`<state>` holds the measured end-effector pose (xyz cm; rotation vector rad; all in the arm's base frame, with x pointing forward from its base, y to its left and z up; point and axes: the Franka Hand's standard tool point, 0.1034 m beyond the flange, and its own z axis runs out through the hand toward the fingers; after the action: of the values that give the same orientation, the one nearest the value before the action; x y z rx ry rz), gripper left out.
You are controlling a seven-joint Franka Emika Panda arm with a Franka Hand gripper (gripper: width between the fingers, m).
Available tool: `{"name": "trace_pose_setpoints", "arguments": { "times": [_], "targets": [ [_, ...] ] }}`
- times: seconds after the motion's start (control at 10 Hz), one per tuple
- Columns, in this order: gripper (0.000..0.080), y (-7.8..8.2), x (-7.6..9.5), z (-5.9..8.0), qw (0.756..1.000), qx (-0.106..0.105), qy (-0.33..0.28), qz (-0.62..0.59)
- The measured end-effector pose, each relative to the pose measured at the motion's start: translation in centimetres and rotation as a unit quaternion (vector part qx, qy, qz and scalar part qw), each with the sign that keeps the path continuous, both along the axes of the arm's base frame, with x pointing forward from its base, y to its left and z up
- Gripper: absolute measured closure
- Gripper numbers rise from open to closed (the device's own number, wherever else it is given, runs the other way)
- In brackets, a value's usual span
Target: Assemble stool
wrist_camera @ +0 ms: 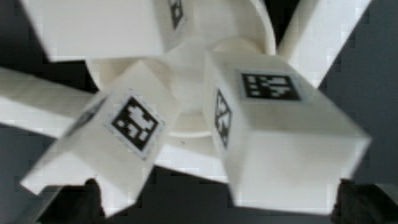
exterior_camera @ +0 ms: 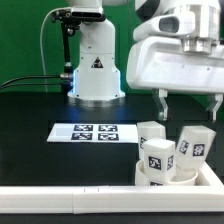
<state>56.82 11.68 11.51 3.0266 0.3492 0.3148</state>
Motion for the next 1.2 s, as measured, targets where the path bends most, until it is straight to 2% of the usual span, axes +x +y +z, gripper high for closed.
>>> {"name": "trace_pose_setpoints", "arguments": {
  "times": [0.1, 0.4, 0.5, 0.6, 0.7, 0.8, 1.0, 1.2],
  "targets": [
    [0.0151, 0.4, 0.4, 0.2, 1.000, -0.002, 0.011, -0.003],
    [0.0151, 0.2, 0.3, 0.0, 1.000, -0.002, 0.013, -0.005],
    [0.0151, -0.2, 0.3, 0.0, 0.999, 0.010, 0.026, -0.024],
    [0.0151, -0.1, 0.4, 0.1, 0.997, 0.033, 0.044, -0.047],
    [0.0151, 0.8, 0.7, 0.0, 0.996, 0.039, 0.049, -0.063],
    [0.0151, 1.9, 0.6, -0.4, 0.997, 0.031, 0.049, -0.053],
    [0.0151, 1.2, 0.8, -0.4, 0.998, 0.025, 0.049, -0.028],
    [0.0151, 1.2, 0.8, -0.3, 0.994, -0.011, 0.059, 0.097]
  ]
}}
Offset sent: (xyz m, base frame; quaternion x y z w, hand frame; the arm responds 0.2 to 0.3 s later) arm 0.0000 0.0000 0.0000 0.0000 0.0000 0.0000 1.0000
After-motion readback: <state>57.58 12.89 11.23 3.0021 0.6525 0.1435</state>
